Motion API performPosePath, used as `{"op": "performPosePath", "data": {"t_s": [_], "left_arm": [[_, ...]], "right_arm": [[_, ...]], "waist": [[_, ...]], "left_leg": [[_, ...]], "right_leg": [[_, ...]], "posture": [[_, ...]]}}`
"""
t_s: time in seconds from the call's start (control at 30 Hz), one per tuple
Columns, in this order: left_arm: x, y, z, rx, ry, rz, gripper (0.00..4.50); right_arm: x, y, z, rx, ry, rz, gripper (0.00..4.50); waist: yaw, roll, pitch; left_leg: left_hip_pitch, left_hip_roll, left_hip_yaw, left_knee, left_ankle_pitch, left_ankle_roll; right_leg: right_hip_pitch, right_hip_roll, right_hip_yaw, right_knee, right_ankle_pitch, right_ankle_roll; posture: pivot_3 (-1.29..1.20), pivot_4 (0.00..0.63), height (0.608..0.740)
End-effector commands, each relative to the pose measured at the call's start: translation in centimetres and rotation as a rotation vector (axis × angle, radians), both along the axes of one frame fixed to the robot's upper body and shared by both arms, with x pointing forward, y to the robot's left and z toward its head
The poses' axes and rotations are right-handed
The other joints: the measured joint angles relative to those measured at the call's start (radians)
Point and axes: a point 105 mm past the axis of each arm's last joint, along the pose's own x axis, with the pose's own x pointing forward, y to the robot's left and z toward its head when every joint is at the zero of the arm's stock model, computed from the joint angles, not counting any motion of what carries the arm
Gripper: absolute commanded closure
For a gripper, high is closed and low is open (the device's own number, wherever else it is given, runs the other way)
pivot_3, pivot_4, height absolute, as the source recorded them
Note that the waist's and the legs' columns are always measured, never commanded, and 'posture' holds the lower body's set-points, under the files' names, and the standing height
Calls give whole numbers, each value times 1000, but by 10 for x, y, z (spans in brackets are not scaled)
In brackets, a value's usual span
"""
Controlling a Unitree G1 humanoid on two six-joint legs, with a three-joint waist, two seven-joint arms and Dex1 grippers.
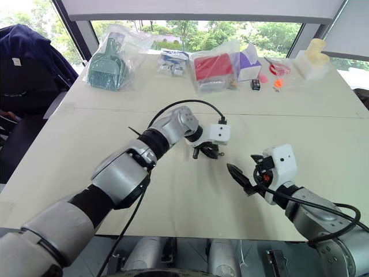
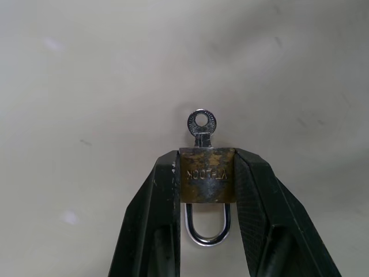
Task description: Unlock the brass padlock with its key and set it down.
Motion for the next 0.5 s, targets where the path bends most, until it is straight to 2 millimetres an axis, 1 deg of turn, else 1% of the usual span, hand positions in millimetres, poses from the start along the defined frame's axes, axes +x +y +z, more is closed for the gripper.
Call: {"op": "performPosePath", "data": {"t_s": [0.03, 0.07, 0.1, 0.23, 0.4, 0.47, 0.5], "left_arm": [[-2, -6, 71, -360, -142, -91, 3809], [-3, 2, 83, -428, -204, -98, 3809], [-4, 8, 88, -459, -249, -94, 3809], [-12, 22, 99, -544, -321, -41, 3809], [-22, 31, 114, -611, -374, 15, 3809], [-24, 33, 118, -629, -380, 28, 3809], [-25, 34, 120, -640, -385, 33, 3809]], "right_arm": [[10, 6, 28, 206, -46, 5, 0], [16, 8, 35, 272, -37, 20, 0], [21, 10, 40, 306, -28, 34, 0], [35, 7, 61, 342, -36, 42, 0], [43, 11, 88, 386, -80, 78, 0], [45, 13, 91, 386, -79, 88, 0], [47, 14, 88, 367, -66, 87, 0]], "waist": [[2, 0, 0], [-1, 0, 0], [-5, 1, 0], [0, 2, 0], [3, 2, 0], [3, 2, 0], [3, 2, 0]], "left_leg": [[0, 0, 0, -1, 0, 0], [-1, 0, 0, -1, 1, -1], [0, 0, 0, -2, 1, -2], [0, 0, 0, -4, 2, -3], [0, -1, 0, -3, 2, -3], [0, -1, 0, -3, 2, -3], [1, -1, 0, -3, 2, -3]], "right_leg": [[-1, 0, 0, 0, 0, 0], [-1, 0, 0, 1, 0, 0], [-1, -1, 0, 1, 0, 0], [0, -2, 0, 0, 0, 0], [0, -2, 0, 1, 0, 0], [1, -1, 0, 1, 0, 0], [1, -1, 0, 1, 0, 0]], "posture": [[0, 150, 740], [0, 150, 740], [0, 150, 740], [0, 150, 740], [0, 150, 740], [0, 150, 740], [0, 150, 740]]}}
